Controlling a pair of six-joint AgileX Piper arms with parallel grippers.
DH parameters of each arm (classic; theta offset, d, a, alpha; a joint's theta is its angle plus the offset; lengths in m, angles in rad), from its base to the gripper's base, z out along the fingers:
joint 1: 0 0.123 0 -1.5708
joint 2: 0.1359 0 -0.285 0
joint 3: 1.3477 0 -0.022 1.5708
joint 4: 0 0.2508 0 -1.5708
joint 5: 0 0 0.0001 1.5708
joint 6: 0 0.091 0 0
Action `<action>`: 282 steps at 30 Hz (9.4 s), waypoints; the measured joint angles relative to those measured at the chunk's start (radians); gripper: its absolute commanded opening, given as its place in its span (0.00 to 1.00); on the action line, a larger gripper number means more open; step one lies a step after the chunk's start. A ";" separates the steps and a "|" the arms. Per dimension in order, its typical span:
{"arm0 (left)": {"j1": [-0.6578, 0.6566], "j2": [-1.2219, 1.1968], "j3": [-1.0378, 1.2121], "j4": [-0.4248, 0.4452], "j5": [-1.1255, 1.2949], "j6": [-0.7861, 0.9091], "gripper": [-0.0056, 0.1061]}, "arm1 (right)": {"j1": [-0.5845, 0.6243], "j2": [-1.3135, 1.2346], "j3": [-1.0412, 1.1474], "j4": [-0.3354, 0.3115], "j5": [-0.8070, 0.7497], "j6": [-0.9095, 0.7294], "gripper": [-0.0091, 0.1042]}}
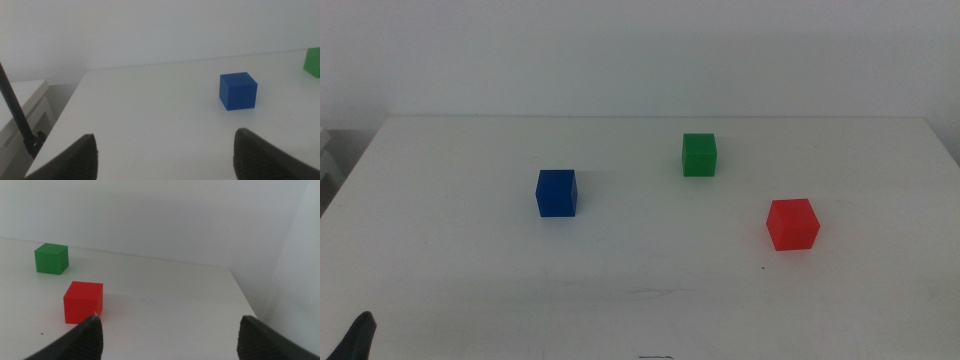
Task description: Stack red cubes first, then green, then blue cubes in a specific spot.
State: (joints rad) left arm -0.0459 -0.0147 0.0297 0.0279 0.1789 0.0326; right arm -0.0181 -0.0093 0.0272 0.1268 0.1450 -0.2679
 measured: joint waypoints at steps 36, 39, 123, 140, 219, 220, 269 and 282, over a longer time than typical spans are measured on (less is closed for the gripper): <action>0.000 0.000 0.000 0.000 0.000 0.000 0.88 | 0.118 1.107 -1.139 -0.166 0.949 0.434 0.88; 0.000 0.000 0.000 0.000 0.000 0.000 0.88 | 0.182 1.199 -1.189 -0.190 0.948 0.453 0.88; 0.000 0.000 0.000 0.000 0.000 0.001 0.88 | 0.708 2.104 -1.808 -0.189 1.020 0.905 0.07; 0.000 0.000 0.000 0.000 0.000 0.001 0.88 | 0.741 2.172 -1.824 -0.188 0.978 0.951 0.07; 0.000 0.000 0.000 0.000 0.000 0.001 0.88 | 0.498 2.527 -2.437 -0.358 0.897 0.641 0.91; 0.000 0.000 0.000 0.000 0.000 0.001 0.88 | 0.499 2.532 -2.437 -0.361 0.892 0.641 0.91; 0.000 0.000 0.000 0.000 0.000 0.001 0.88 | 0.800 1.874 -1.634 -0.507 0.788 1.039 0.07; 0.000 0.000 0.000 0.000 0.000 0.001 0.88 | 0.884 1.911 -1.618 -0.520 0.836 1.182 0.07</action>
State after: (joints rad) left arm -0.0459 -0.0147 0.0297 0.0279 0.1789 0.0336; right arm 0.8658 1.9022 -1.5910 -0.3931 0.9808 0.9140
